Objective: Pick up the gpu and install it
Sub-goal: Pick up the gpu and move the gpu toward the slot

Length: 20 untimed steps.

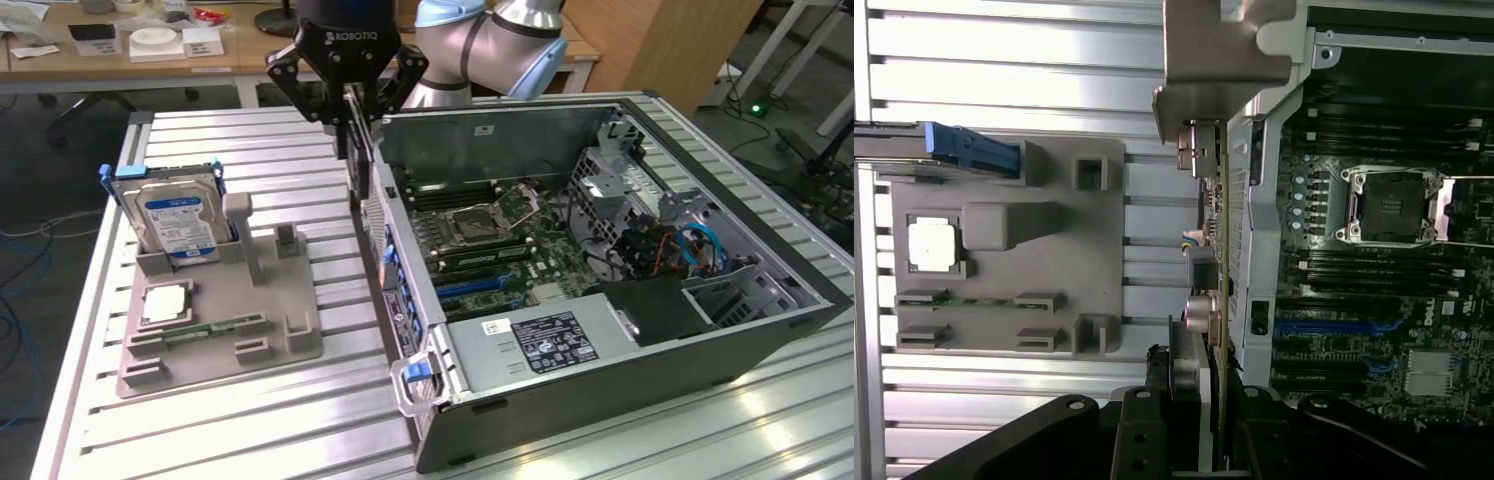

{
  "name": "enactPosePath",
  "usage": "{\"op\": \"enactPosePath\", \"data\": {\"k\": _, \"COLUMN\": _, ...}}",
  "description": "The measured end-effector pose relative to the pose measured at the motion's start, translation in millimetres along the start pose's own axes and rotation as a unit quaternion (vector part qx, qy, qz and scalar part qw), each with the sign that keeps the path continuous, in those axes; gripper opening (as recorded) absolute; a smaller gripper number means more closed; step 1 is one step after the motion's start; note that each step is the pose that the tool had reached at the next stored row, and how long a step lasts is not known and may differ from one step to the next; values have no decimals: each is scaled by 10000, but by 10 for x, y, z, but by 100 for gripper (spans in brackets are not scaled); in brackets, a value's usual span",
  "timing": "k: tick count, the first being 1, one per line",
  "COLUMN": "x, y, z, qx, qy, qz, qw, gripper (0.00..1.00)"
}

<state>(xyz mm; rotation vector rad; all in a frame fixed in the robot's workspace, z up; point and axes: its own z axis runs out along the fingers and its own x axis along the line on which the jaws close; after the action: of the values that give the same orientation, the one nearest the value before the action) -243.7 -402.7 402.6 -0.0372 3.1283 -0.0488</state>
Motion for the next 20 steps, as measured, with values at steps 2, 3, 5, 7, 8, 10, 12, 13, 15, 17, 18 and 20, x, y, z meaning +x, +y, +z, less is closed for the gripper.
{"op": "enactPosePath", "data": {"k": 2, "x": -18, "y": -1, "z": 0, "qx": 0, "qy": 0, "qz": 0, "qw": 10000, "gripper": 28}}
{"op": "enactPosePath", "data": {"k": 3, "x": -27, "y": -1, "z": 0, "qx": 0, "qy": 0, "qz": 0, "qw": 10000, "gripper": 28}}
{"op": "enactPosePath", "data": {"k": 5, "x": -42, "y": -1, "z": 0, "qx": 0, "qy": 0, "qz": 0, "qw": 10000, "gripper": 28}}
{"op": "enactPosePath", "data": {"k": 7, "x": -55, "y": -1, "z": 1, "qx": 0, "qy": 0, "qz": 0, "qw": 10000, "gripper": 28}}
{"op": "enactPosePath", "data": {"k": 8, "x": -62, "y": -2, "z": 1, "qx": 0, "qy": 0, "qz": 0, "qw": 10000, "gripper": 28}}
{"op": "enactPosePath", "data": {"k": 10, "x": -74, "y": -2, "z": 1, "qx": 0, "qy": 0, "qz": 0, "qw": 10000, "gripper": 28}}
{"op": "enactPosePath", "data": {"k": 12, "x": -86, "y": -2, "z": 1, "qx": 0, "qy": 0, "qz": 0, "qw": 10000, "gripper": 28}}
{"op": "enactPosePath", "data": {"k": 13, "x": -94, "y": -2, "z": 1, "qx": 0, "qy": 0, "qz": 0, "qw": 10000, "gripper": 28}}
{"op": "enactPosePath", "data": {"k": 15, "x": -105, "y": -2, "z": 1, "qx": 0, "qy": 0, "qz": 0, "qw": 10000, "gripper": 28}}
{"op": "enactPosePath", "data": {"k": 17, "x": -122, "y": -3, "z": 1, "qx": 7, "qy": 0, "qz": 0, "qw": 10000, "gripper": 28}}
{"op": "enactPosePath", "data": {"k": 18, "x": -130, "y": -3, "z": 2, "qx": 25, "qy": 1, "qz": 0, "qw": 10000, "gripper": 28}}
{"op": "enactPosePath", "data": {"k": 20, "x": -141, "y": -3, "z": 2, "qx": 47, "qy": 1, "qz": 1, "qw": 10000, "gripper": 28}}
